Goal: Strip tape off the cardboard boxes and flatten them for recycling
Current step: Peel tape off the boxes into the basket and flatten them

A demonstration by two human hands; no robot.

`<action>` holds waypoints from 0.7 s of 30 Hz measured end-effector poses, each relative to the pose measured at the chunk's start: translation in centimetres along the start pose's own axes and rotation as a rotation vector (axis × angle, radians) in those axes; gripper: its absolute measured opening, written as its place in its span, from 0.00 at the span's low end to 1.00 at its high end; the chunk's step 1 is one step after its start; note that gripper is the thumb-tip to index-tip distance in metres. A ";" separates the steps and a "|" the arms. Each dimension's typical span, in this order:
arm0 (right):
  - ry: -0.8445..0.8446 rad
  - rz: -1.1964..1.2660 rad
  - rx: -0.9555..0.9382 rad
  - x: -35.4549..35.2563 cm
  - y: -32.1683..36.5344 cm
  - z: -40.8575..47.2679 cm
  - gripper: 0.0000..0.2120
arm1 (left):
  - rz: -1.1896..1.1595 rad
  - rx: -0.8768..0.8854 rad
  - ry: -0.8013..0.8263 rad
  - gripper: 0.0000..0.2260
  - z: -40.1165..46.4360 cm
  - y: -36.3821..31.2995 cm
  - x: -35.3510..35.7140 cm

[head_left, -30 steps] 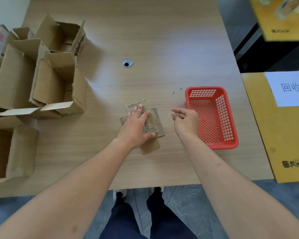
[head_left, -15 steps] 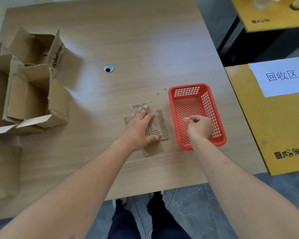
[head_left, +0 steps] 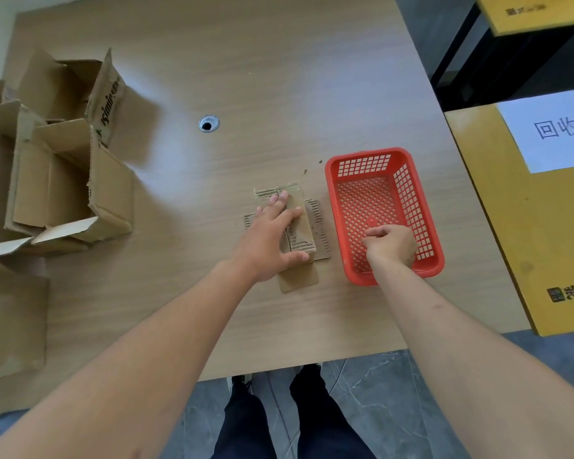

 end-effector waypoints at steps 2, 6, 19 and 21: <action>0.007 0.045 -0.042 -0.2 0.2 -0.1 0.04 | 0.004 -0.001 0.000 0.42 0.0 -0.1 0.0; 0.052 0.152 -0.148 0.1 1.2 -0.5 0.03 | 0.006 0.000 0.000 0.43 0.0 -0.2 0.0; 0.117 -0.154 -0.206 1.3 1.4 -0.7 0.12 | 0.031 0.006 0.000 0.43 0.0 0.1 0.2; 0.089 -0.179 -0.245 1.0 2.1 -1.0 0.13 | 0.036 0.000 0.006 0.43 0.0 0.1 0.3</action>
Point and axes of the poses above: each hand's wrist, its own z-axis towards the middle knuckle, its own x-axis out of the palm, y = z × x, the point moved 7 cm from there along z, towards the middle knuckle, and after that the axes turned 12 degrees about z, right-handed, at the moved point
